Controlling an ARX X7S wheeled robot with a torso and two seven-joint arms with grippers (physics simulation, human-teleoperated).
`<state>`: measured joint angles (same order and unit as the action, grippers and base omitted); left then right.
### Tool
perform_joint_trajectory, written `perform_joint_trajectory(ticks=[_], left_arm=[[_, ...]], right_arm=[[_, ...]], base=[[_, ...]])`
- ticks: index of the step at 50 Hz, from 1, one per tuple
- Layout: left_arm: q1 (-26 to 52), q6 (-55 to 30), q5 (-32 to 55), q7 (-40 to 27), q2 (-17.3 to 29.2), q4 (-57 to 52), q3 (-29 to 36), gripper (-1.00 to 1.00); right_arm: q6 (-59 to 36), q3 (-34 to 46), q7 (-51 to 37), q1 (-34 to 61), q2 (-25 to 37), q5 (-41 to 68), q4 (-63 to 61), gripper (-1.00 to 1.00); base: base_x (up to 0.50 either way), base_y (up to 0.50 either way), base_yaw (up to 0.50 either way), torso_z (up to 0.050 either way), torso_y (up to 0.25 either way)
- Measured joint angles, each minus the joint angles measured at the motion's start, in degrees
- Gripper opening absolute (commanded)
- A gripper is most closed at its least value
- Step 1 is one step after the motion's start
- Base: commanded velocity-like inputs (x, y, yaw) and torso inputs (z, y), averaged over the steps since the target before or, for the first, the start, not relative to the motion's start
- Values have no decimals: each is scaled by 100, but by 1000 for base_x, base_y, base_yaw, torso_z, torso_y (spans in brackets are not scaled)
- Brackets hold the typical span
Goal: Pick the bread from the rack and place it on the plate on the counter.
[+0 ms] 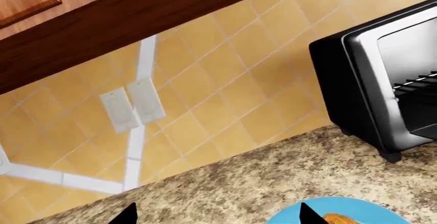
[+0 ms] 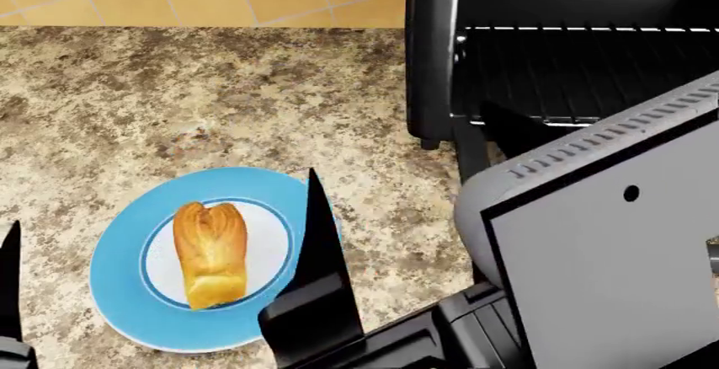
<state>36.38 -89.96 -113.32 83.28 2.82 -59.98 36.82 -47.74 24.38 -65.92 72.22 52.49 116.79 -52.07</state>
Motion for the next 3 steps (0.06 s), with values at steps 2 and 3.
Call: perform_joint_trajectory(ticks=[2,3], left_arm=[[-4,0,14,-24,-4,0,17,100],[-5,0,20,-35,-6,0,26,100]], right_arm=[[42,-76,-49,13,152,111,-48,100],[64,-113,-73,18,226,166,-73,100]], base=[[0,0,0,0,0],[0,0,0,0,0]])
